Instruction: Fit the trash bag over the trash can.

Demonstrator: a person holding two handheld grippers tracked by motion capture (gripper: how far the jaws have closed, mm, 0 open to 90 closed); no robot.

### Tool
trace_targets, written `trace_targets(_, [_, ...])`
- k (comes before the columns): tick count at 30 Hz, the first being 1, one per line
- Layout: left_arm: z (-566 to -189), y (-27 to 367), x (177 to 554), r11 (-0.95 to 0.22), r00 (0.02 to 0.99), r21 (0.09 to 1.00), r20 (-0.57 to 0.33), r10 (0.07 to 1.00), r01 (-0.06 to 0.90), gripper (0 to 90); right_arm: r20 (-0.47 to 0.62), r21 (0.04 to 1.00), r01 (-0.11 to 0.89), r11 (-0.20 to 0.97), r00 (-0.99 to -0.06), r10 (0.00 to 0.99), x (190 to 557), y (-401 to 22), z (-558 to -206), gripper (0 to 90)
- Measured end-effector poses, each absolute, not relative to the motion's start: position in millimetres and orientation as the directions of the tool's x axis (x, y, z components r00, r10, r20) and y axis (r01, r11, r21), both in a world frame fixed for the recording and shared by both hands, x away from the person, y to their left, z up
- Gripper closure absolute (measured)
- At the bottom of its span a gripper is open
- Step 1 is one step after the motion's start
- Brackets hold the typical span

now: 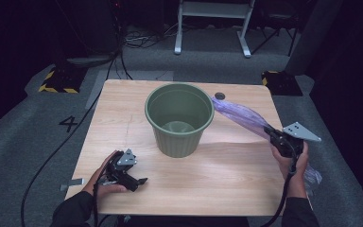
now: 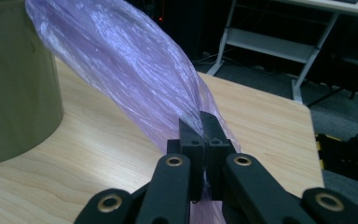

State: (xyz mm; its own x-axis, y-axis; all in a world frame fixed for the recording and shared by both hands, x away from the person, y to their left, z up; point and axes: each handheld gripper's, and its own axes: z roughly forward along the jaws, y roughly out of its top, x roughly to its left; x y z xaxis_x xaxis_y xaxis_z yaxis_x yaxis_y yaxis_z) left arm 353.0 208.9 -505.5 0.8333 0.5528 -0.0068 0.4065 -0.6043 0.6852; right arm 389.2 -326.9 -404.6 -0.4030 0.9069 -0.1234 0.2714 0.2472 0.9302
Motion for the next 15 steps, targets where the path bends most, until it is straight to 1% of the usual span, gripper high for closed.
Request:
trace_targets(4, [-505.6, 208.5, 352.9, -0.604, 0.833, 0.686, -0.006, 0.553, 0.406, 0.3, -0.12, 0.939, 0.255, 0.232, -0.39, 0.913, 384.6, -331.3, -399.0, 90.0])
trace_targets(15, [-505.4, 212.5, 355.2, -0.616, 0.848, 0.684, -0.007, 0.53, 0.39, 0.3, -0.128, 0.954, 0.201, 0.221, -0.392, 0.911, 377.4, -331.8, -377.5, 90.0])
